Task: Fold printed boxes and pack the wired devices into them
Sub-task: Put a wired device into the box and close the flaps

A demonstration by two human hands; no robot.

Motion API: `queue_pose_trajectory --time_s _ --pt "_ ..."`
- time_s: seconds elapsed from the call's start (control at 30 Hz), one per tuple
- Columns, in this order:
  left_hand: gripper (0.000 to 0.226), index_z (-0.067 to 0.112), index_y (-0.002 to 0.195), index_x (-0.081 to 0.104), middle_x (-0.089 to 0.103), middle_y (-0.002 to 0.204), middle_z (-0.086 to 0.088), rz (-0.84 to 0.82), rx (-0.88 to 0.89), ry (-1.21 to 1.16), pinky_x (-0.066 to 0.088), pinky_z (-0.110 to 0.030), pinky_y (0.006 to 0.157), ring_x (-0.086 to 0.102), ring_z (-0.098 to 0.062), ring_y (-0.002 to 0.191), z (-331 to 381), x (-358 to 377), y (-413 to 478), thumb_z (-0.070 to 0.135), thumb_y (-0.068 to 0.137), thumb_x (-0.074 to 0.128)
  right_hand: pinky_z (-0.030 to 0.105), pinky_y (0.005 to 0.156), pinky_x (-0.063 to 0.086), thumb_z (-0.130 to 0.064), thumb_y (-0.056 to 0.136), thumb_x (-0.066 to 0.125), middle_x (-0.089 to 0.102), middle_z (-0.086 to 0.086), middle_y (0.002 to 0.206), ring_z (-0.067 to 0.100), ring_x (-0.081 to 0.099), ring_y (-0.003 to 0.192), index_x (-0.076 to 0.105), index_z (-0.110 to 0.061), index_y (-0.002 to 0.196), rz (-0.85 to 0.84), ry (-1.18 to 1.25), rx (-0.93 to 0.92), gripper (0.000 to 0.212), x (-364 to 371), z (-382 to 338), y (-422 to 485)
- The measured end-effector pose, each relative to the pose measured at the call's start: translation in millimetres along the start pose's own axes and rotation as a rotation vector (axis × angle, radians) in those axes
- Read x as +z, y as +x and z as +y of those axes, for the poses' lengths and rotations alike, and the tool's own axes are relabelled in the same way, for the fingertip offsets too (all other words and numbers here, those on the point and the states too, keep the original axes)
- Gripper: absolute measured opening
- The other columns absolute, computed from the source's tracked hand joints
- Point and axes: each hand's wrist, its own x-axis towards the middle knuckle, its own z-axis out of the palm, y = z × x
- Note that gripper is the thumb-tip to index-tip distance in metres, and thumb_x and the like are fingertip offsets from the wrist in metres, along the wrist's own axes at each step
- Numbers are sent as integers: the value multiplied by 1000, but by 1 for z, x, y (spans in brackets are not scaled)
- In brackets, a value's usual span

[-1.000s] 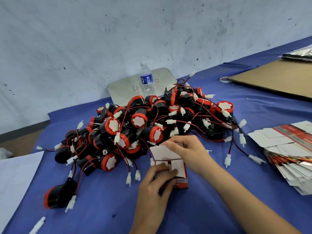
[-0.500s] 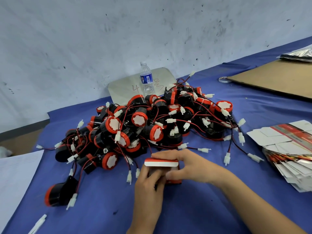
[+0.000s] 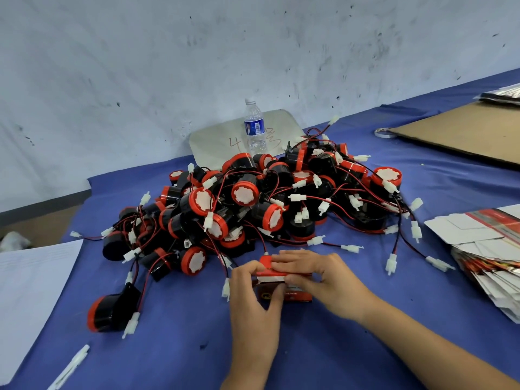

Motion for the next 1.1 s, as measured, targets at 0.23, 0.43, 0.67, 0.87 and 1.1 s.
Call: queue_pose_trajectory --time_s 0.23,0.43,0.67,0.87,1.1 --pt "35 36 98 56 51 104 22 57 -17 8 44 -10 83 55 -4 101 0 -2 2 4 89 64 13 112 24 -16 94 60 54 -23 129 -12 38 130 62 -31 123 13 -133 -71 33 3 6 -1" --pt "27 24 88 66 59 97 16 30 -56 -48 47 -11 79 60 -4 97 -5 -6 6 -3 87 64 13 111 23 -18 93 61 49 -27 130 -16 35 130 63 -23 125 -28 -144 -77 32 0 9 1" --pt "18 12 85 72 63 109 7 -70 -70 -58 44 -5 75 58 7 100 -9 -18 11 -4 87 64 25 118 22 -12 97 57 45 -16 144 0 15 145 57 -22 133 -163 -179 -99 38 -7 7 0" --pt "23 14 89 73 64 111 8 -96 -50 -45 45 -4 76 57 7 104 -9 -20 11 -6 88 62 20 119 10 -12 100 50 31 -15 153 3 -4 147 48 -23 140 -222 -187 -101 41 -10 7 -4" --pt "28 21 89 71 62 108 12 -81 -41 -21 47 -7 76 58 5 102 -11 -17 9 -6 89 60 14 113 20 6 87 44 41 -22 144 -5 10 144 54 -27 129 -93 -44 -10 54 -6 7 -13"
